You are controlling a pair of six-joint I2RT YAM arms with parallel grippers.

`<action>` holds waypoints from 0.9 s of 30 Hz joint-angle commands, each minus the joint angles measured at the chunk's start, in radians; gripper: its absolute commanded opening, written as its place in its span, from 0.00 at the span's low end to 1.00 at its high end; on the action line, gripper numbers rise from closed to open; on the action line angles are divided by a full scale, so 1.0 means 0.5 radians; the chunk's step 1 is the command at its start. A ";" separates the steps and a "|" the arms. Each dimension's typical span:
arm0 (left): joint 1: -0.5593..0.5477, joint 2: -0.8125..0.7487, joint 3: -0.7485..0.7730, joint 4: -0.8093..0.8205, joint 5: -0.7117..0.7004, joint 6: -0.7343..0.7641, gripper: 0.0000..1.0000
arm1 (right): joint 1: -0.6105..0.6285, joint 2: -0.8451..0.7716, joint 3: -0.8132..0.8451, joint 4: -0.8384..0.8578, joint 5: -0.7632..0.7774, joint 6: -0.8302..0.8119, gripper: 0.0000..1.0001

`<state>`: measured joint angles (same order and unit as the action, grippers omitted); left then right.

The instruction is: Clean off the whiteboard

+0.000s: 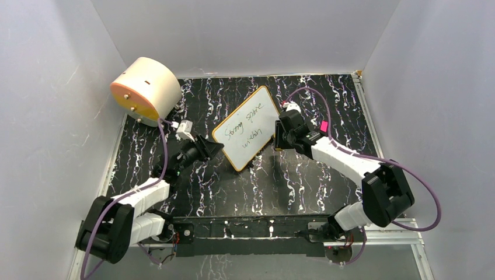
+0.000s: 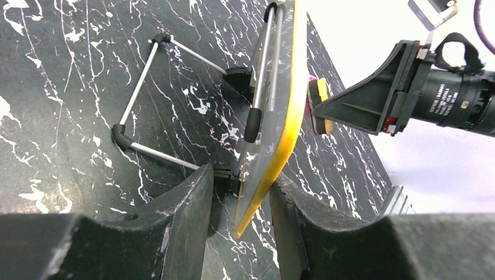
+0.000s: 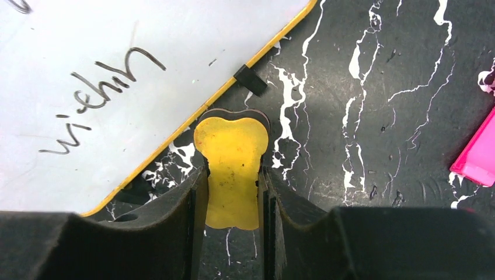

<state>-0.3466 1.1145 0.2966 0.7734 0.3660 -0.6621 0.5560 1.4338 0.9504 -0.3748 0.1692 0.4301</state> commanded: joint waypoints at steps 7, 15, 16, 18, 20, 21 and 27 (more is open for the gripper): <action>-0.052 0.101 0.130 0.239 0.120 0.407 0.18 | 0.005 -0.143 -0.021 0.081 0.016 0.023 0.26; -0.047 0.097 0.143 0.190 0.237 0.654 0.00 | 0.000 -0.203 0.035 0.008 -0.039 0.047 0.26; -0.047 0.082 0.151 0.139 0.232 0.693 0.00 | 0.001 -0.223 0.036 0.010 -0.051 0.050 0.26; -0.042 0.054 0.189 0.013 0.236 0.789 0.00 | 0.001 -0.253 0.036 0.023 -0.077 0.047 0.26; -0.018 0.044 0.236 -0.089 0.265 0.836 0.00 | 0.000 -0.273 0.040 0.035 -0.099 0.038 0.26; 0.008 0.052 0.252 -0.098 0.306 0.832 0.00 | 0.001 -0.281 0.040 0.047 -0.118 0.026 0.26; 0.178 0.233 0.330 0.091 0.732 0.595 0.00 | -0.001 -0.276 0.043 0.162 -0.171 -0.111 0.27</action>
<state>-0.2974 1.1877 0.3985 0.7708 0.5816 -0.3584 0.5560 1.3140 0.9497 -0.3809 0.1108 0.4313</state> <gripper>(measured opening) 0.047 0.305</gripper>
